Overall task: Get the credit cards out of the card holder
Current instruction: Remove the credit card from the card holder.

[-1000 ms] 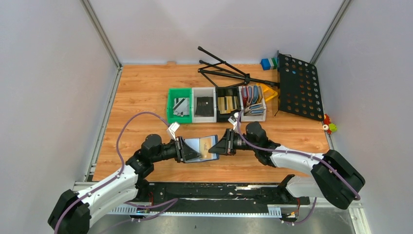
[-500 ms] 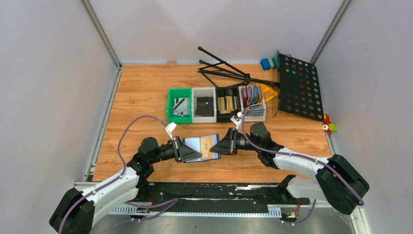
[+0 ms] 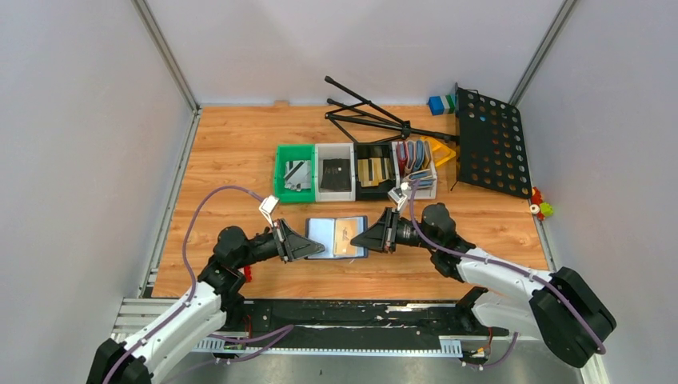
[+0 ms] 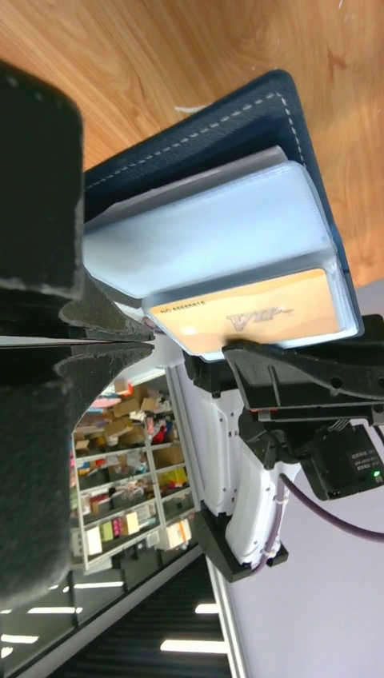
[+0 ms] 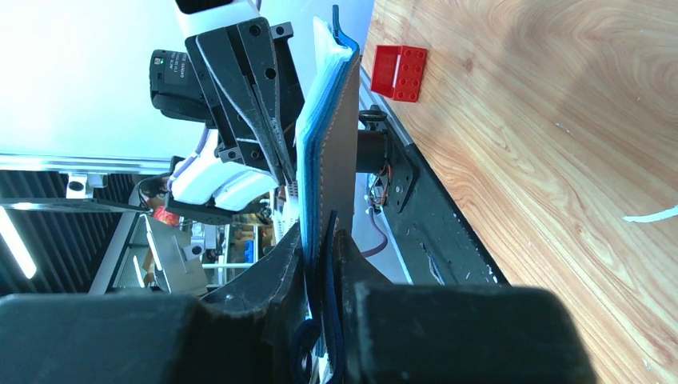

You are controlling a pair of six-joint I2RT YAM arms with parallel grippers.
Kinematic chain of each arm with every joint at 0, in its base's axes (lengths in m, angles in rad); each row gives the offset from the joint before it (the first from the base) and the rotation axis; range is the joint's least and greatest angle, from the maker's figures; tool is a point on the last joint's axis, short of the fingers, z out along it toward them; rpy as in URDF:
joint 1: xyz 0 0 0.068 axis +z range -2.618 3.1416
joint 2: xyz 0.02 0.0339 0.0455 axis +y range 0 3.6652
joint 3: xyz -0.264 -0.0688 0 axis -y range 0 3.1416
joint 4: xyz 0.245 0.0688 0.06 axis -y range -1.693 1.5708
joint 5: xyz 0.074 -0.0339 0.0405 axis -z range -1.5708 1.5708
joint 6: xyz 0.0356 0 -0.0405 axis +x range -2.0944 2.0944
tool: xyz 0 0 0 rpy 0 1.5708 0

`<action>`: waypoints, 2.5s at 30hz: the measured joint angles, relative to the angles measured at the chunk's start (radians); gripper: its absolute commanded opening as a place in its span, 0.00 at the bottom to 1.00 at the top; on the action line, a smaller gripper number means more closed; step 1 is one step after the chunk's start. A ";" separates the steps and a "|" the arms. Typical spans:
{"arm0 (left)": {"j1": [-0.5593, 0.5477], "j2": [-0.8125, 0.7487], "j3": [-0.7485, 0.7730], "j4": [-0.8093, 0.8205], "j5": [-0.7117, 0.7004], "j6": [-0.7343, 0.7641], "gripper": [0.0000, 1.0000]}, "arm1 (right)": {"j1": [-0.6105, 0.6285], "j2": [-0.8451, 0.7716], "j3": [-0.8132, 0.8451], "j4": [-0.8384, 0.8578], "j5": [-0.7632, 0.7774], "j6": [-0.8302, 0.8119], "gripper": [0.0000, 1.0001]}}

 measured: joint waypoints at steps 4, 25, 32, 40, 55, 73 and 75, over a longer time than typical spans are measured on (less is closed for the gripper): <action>0.003 -0.087 0.077 -0.254 -0.034 0.110 0.23 | -0.016 -0.032 -0.009 -0.014 0.000 0.006 0.00; 0.004 -0.138 0.084 -0.499 -0.128 0.259 1.00 | -0.042 -0.096 -0.009 -0.028 0.007 0.013 0.00; 0.004 -0.081 0.124 -0.400 -0.102 0.245 0.96 | -0.032 -0.064 -0.006 -0.027 -0.005 0.019 0.00; -0.004 0.011 0.146 -0.291 -0.082 0.237 0.89 | -0.002 -0.031 0.021 -0.013 -0.008 0.025 0.00; -0.013 0.033 0.134 -0.122 -0.060 0.172 0.61 | 0.023 -0.026 0.042 0.008 -0.008 0.041 0.00; -0.030 0.107 0.111 -0.047 -0.037 0.146 0.33 | 0.041 -0.013 0.063 0.013 -0.011 0.052 0.00; -0.031 0.114 0.101 -0.025 -0.036 0.135 0.28 | 0.043 -0.013 0.065 0.013 -0.013 0.052 0.00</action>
